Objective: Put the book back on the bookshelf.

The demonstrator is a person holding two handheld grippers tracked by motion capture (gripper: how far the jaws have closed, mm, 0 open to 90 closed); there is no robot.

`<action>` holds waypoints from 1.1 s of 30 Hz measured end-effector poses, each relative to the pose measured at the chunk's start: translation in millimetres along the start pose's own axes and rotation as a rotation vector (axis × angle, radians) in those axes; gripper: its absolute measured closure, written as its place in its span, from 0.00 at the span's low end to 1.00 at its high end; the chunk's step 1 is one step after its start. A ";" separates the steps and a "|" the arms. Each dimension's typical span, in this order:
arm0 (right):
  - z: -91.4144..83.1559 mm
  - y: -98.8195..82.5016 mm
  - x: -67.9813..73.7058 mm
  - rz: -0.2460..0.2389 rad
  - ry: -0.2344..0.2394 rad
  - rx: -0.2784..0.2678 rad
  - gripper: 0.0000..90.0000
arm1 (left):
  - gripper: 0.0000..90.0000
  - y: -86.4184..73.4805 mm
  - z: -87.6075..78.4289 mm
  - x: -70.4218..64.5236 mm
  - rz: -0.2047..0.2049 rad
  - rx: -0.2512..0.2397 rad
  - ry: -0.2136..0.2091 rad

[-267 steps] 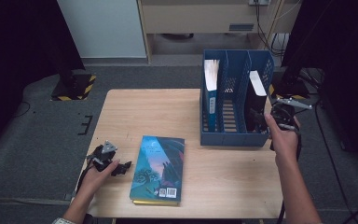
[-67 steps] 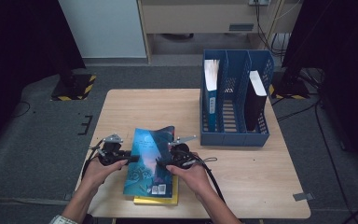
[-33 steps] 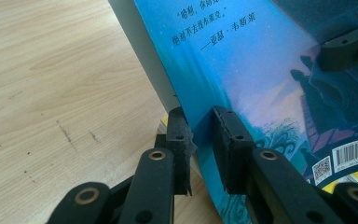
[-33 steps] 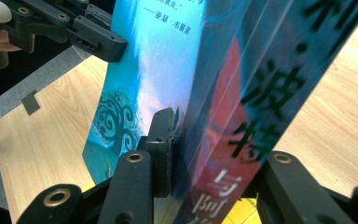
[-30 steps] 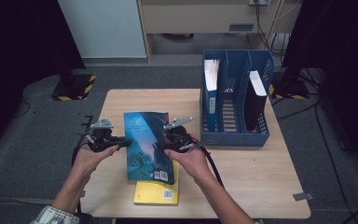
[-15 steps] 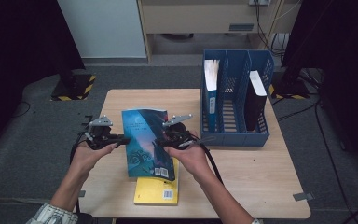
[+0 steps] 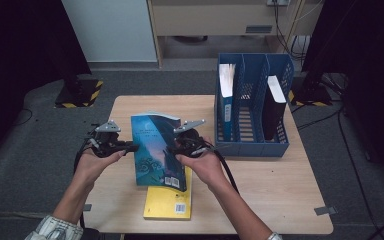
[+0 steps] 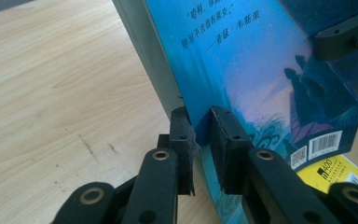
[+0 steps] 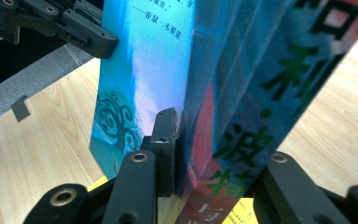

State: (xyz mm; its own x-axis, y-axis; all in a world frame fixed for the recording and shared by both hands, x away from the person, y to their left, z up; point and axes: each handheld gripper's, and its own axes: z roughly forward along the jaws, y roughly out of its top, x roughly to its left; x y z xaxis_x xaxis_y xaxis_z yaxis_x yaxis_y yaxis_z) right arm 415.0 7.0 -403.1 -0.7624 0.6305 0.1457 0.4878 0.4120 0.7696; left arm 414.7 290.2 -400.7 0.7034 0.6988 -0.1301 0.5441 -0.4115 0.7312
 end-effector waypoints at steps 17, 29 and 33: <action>3.6 7.9 -6.3 -0.046 -0.057 -0.027 0.76 | 0.89 16.3 -2.0 3.9 0.027 -0.014 0.039; -5.3 14.8 -4.2 -0.057 -0.053 -0.054 0.74 | 0.89 15.2 -5.7 -1.3 0.049 -0.012 0.037; -8.1 20.1 -3.0 -0.068 -0.052 -0.066 0.75 | 0.89 14.8 -6.9 -2.6 0.053 -0.011 0.038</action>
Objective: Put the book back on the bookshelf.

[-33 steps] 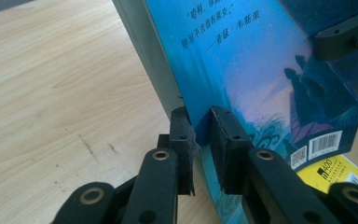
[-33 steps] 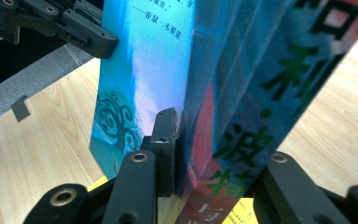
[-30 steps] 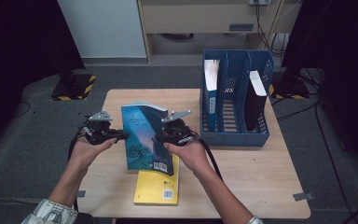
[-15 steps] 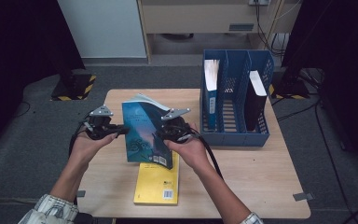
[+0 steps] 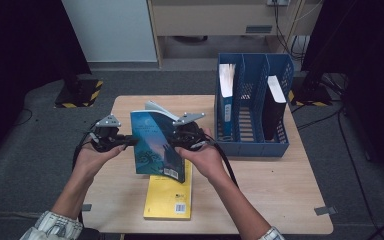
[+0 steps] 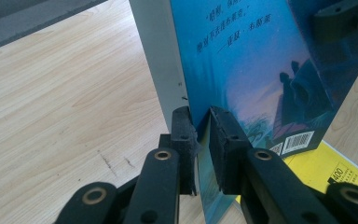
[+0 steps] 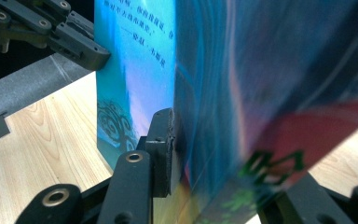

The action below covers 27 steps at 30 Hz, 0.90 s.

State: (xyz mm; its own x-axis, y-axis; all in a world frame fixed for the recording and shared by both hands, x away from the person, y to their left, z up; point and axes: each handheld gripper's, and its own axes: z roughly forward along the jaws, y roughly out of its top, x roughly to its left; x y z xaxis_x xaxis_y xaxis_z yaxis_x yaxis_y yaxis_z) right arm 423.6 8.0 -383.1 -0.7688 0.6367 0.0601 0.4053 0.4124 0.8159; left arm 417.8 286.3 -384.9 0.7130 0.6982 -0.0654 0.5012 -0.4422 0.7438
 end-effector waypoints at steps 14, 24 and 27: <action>-3.5 6.7 -2.4 -0.037 -0.037 -0.030 0.81 | 0.90 4.6 6.3 5.6 -0.028 -0.044 0.006; -11.7 3.4 2.9 -0.033 0.011 -0.061 0.79 | 0.91 0.8 0.3 0.0 -0.012 -0.043 0.001; -15.1 6.3 1.9 -0.032 0.050 -0.086 0.78 | 0.90 0.0 -0.2 -1.8 -0.015 -0.050 -0.002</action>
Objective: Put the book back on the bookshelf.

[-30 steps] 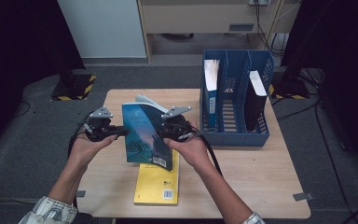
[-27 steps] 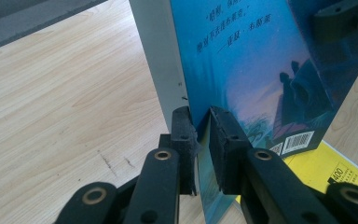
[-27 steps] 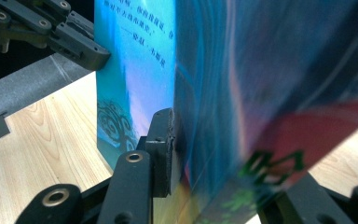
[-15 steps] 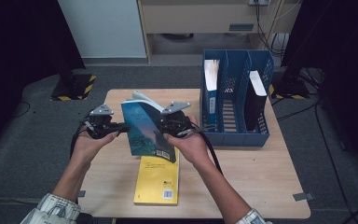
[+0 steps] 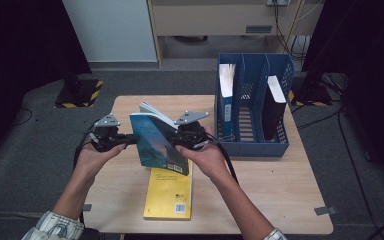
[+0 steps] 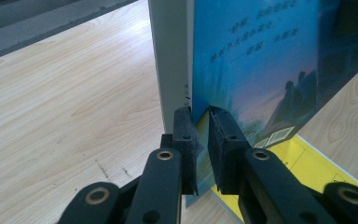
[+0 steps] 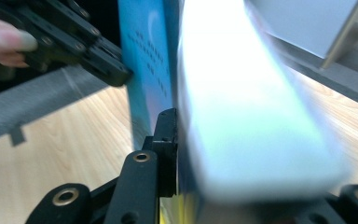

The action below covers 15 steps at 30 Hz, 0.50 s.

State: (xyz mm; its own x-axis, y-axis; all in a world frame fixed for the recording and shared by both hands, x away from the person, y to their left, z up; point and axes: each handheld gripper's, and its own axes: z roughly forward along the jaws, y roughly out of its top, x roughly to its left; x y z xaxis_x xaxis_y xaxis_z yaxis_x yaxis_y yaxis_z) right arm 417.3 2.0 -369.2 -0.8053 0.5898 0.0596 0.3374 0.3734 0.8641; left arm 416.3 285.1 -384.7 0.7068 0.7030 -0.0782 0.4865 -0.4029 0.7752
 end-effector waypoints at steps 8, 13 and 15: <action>-4.6 6.9 3.7 -0.010 0.061 -0.049 0.74 | 0.89 -0.7 -0.9 -2.2 0.006 0.000 0.007; -3.7 8.3 4.0 -0.007 0.071 -0.050 0.77 | 0.86 -4.8 -1.1 -2.4 0.002 -0.021 0.012; -3.9 8.0 3.5 -0.007 0.077 -0.052 0.79 | 0.81 -8.2 -0.7 -3.0 -0.006 -0.023 0.024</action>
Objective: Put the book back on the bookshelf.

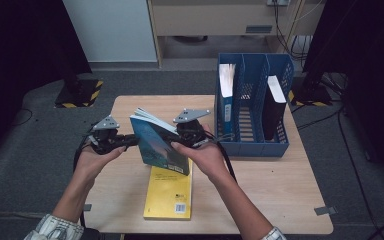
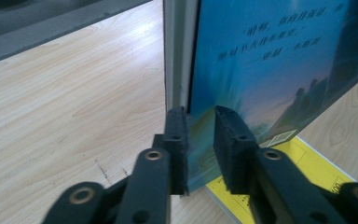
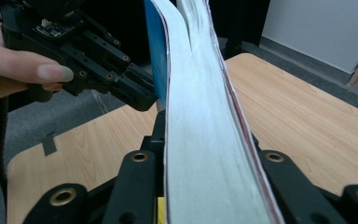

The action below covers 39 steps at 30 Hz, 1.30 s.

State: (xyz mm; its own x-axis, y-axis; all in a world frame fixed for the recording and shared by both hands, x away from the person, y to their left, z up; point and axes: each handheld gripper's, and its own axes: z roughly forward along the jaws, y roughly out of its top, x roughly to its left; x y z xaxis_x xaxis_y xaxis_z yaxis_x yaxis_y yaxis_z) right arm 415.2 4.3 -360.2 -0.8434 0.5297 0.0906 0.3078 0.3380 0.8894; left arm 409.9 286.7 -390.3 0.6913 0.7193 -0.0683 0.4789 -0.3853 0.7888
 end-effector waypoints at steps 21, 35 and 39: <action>3.7 6.1 -15.4 0.096 -0.035 0.012 0.82 | 0.16 -78.1 29.0 0.7 -0.104 0.068 0.098; 17.2 31.1 -29.2 0.242 -0.042 0.031 0.82 | 0.07 -116.6 44.3 15.5 -0.120 0.160 0.133; 10.1 35.0 -32.4 0.280 -0.047 0.020 0.82 | 0.07 -119.2 45.2 17.4 -0.132 0.161 0.132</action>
State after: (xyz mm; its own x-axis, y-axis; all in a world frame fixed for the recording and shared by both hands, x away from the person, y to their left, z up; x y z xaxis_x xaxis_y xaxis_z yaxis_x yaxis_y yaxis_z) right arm 457.8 6.9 -336.5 -0.7028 0.6401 0.3104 0.5350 0.1881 0.8236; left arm 389.3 319.0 -513.1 0.5453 0.8348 -0.0755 0.6477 -0.3625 0.6701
